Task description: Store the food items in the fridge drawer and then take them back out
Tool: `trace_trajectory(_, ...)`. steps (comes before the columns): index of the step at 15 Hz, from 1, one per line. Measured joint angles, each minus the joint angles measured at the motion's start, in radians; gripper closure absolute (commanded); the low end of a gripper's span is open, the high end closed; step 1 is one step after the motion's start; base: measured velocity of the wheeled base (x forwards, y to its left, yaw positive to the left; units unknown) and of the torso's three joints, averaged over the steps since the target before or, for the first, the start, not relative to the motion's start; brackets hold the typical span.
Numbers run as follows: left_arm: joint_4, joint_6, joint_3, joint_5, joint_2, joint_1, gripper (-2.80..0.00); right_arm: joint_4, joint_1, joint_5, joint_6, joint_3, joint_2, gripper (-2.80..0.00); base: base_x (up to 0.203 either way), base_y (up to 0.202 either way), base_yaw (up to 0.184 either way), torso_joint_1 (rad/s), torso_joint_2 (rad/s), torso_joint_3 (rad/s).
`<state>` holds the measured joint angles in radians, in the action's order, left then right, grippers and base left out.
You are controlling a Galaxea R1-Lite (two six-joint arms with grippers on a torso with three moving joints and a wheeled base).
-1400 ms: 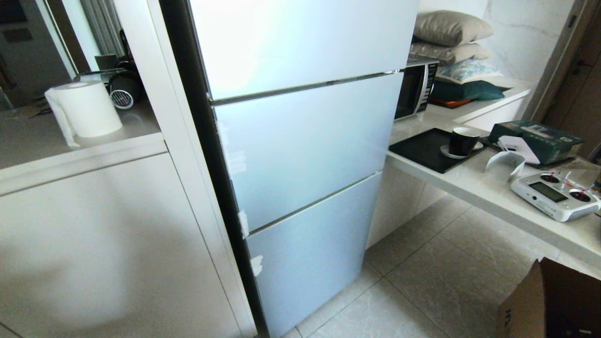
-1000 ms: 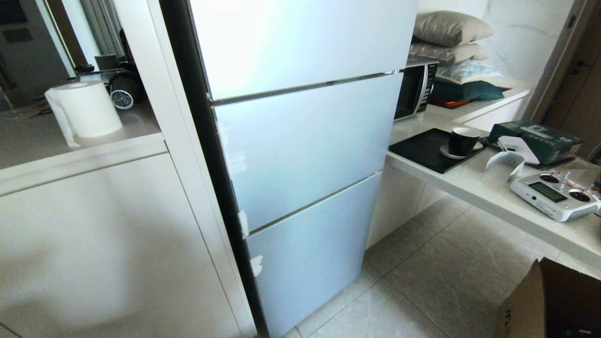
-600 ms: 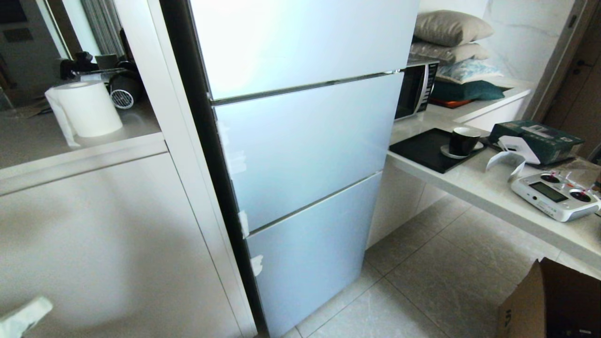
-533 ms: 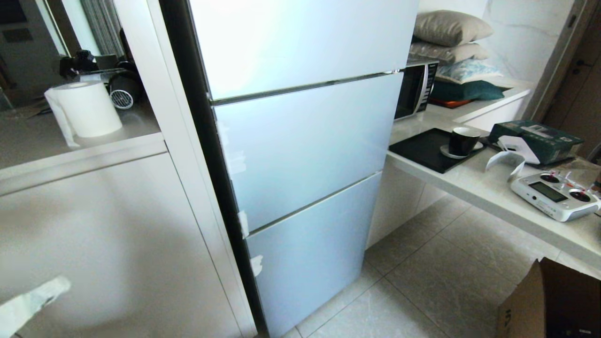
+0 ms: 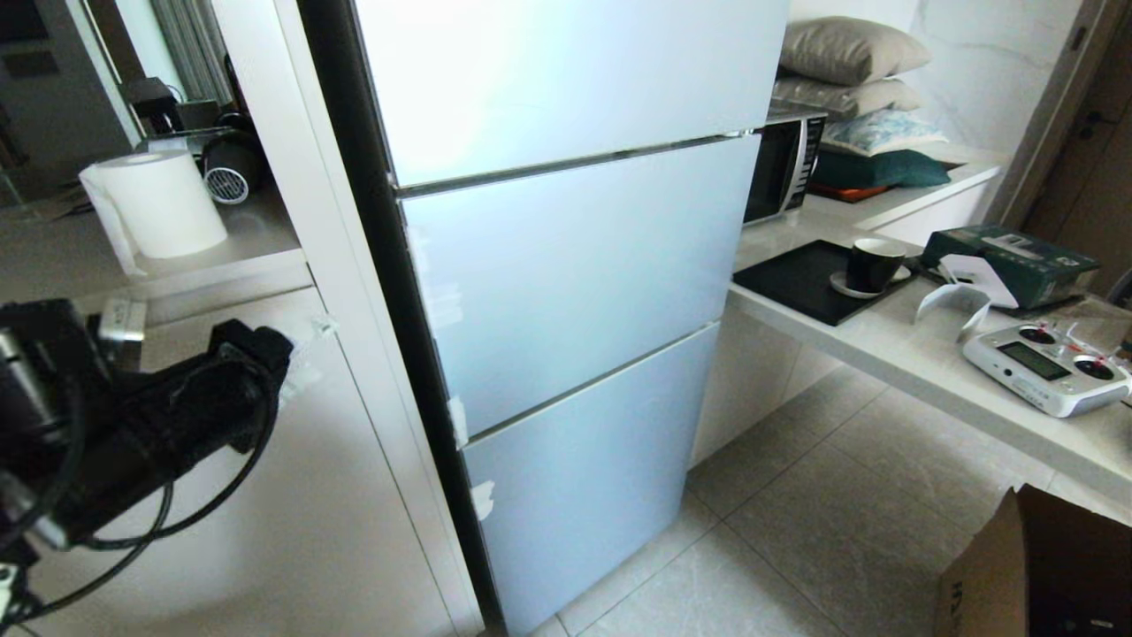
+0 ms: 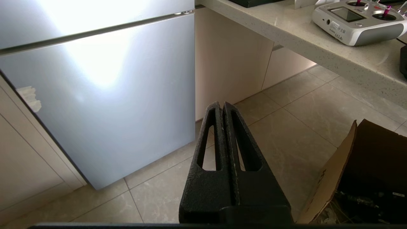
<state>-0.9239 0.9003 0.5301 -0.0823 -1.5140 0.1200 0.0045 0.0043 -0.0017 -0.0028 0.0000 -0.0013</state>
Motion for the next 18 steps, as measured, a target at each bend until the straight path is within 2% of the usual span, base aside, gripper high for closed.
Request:
trace_trajectory(1,-0.102,0.026,0.024,0.048,-0.061,0.014,-2.8,0.0,0.0,0.0,0.0,0.0,0.0,0.0,0.0,0.0,0.0,0.0,0.0,0.0)
trace_trajectory(3,-0.202,0.04,0.074,0.135,-0.145,0.035,-2.8,0.0,0.0,0.0,0.0,0.0,0.0,0.0,0.0,0.0,0.0,0.0,0.0,0.0)
trace_trajectory(4,-0.204,0.041,0.082,0.146,-0.164,0.039,-2.2,0.0,0.0,0.0,0.001,0.0,0.0,0.0,0.0,0.0,0.0,0.0,0.0,0.0)
trace_trajectory(5,-0.206,0.041,0.09,0.154,-0.178,0.04,0.0,0.0,0.0,0.0,0.001,0.0,0.0,0.0,0.0,0.0,0.0,0.0,0.0,0.0)
trace_trajectory(8,-0.208,0.048,0.111,0.157,-0.207,0.041,0.0,0.0,0.0,0.0,0.002,0.0,0.0,0.0,0.0,0.0,0.0,0.0,0.0,0.0)
trace_trajectory(12,-0.205,0.088,0.201,0.165,-0.253,0.041,0.0,0.0,0.0,0.0,0.002,0.0,0.0,0.0,0.0,0.0,0.0,0.0,0.0,0.0)
trace_trajectory(18,-0.2,0.09,0.39,0.286,-0.373,0.094,0.0,0.0,0.0,0.0,0.002,0.0,0.0,0.0,0.0,0.0,0.0,0.0,0.0,0.0)
